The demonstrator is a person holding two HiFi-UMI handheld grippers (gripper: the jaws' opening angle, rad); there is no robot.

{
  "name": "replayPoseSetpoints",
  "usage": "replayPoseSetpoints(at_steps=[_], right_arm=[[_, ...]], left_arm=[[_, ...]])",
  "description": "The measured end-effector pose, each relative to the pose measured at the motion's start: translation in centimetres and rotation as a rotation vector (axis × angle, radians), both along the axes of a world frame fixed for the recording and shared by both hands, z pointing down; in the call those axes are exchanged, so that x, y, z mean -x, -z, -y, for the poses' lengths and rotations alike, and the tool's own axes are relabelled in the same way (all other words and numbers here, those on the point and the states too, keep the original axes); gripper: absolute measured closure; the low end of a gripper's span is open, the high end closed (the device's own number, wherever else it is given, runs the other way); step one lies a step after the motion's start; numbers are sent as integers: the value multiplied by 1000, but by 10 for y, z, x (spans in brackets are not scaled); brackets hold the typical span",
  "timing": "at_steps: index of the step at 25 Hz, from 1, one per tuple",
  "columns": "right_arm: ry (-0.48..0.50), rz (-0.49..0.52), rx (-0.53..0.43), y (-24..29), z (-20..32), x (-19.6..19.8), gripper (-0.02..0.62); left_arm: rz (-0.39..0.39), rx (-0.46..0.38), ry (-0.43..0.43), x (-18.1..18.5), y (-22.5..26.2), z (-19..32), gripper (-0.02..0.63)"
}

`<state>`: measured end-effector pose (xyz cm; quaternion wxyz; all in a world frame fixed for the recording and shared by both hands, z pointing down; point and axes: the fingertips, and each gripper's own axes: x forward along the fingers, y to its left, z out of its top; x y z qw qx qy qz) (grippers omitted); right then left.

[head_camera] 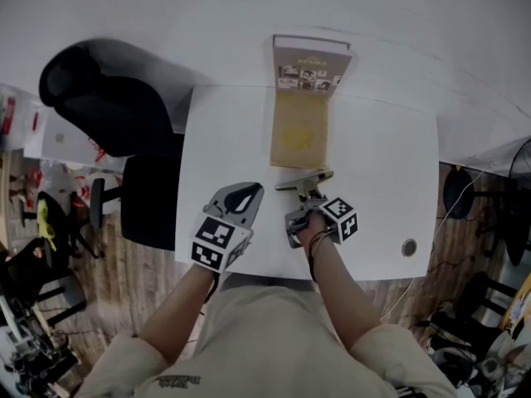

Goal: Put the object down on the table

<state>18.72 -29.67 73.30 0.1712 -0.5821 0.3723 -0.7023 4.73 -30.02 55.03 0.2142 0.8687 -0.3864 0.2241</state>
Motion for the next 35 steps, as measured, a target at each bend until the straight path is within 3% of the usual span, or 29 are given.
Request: replayPoseSetpoints(at_steps=[6,12,16,19,30,35], right_arm=[[-2,-62,6,-1,2,2,356],[25,-50,44,0,9,14,341],[117,-122,49,7,7,21,290],[197,-178,42,16,1,27,288],[187,-162,56,25,-33,27,301],[209,-153,7,42,-43,28,301]], left_arm=[[-13,19,-13,12,-7,3,577],[-47,21,-24,13,-4,-2,577],[-55,17,-21,18,-1,-5,578],[-19,-29,-14,26,3,-7,578],[-15,-47,-46,29,8,-30,577],[7,-67,-64,31,10,-40,578]])
